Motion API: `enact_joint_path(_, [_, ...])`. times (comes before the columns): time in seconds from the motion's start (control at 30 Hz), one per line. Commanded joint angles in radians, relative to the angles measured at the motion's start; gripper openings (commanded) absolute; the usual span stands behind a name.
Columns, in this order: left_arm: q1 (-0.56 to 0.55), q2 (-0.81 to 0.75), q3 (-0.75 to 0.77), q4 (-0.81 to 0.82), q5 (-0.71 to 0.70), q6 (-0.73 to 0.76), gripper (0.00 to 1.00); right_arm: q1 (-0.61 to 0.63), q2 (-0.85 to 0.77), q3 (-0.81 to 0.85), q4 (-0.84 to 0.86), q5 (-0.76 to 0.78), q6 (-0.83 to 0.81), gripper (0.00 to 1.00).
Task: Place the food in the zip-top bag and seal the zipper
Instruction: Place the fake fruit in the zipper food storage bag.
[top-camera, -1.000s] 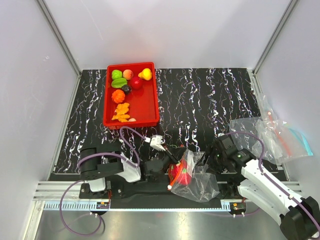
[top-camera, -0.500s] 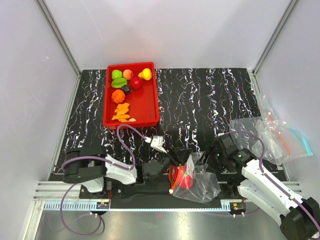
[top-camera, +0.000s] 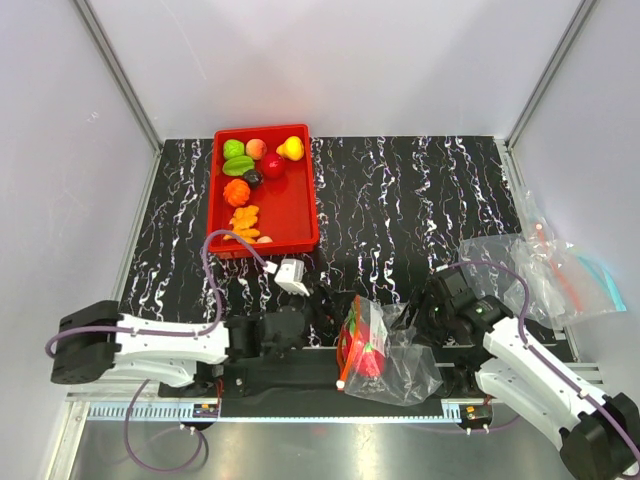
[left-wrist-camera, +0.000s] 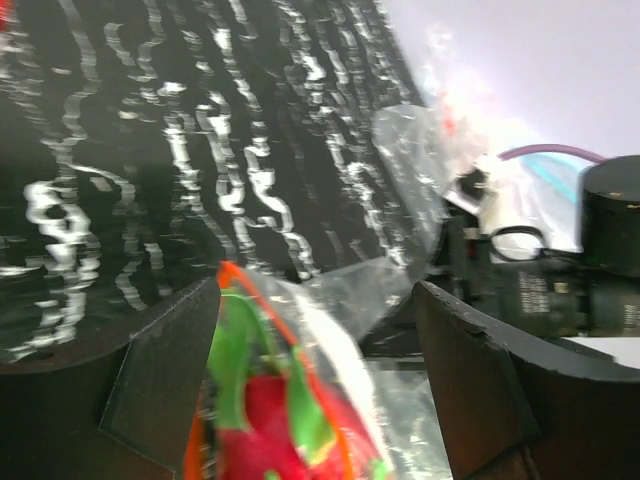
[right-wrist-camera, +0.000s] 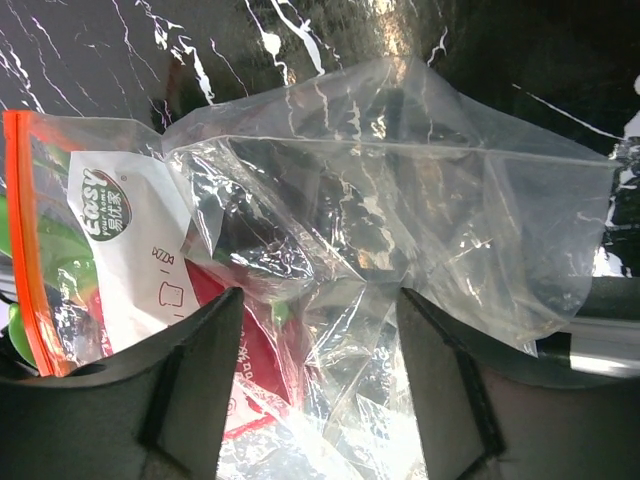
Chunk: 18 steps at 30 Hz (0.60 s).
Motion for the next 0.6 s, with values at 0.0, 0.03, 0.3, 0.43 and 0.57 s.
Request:
enact_joint_path(0.0, [0.022, -0.107, 0.019, -0.29, 0.028, -0.002, 0.83, -0.004, 0.012, 0.073, -0.027, 0.021, -0.044, 0.71])
enact_joint_path(0.03, [0.025, -0.125, 0.018, -0.324, 0.052, -0.002, 0.82, -0.004, 0.023, 0.082, -0.04, 0.04, -0.053, 0.72])
enact_joint_path(0.3, [0.045, -0.254, -0.057, -0.468, 0.278, -0.037, 0.79, -0.004, 0.061, 0.177, -0.116, 0.09, -0.106, 0.76])
enact_joint_path(0.43, [0.045, -0.256, -0.127, -0.361, 0.362, -0.057, 0.69, -0.004, 0.073, 0.219, -0.121, 0.091, -0.107, 0.78])
enact_joint_path(0.57, [0.044, -0.233, -0.143, -0.303, 0.424, -0.063, 0.61, -0.004, 0.101, 0.295, -0.146, 0.097, -0.147, 0.79])
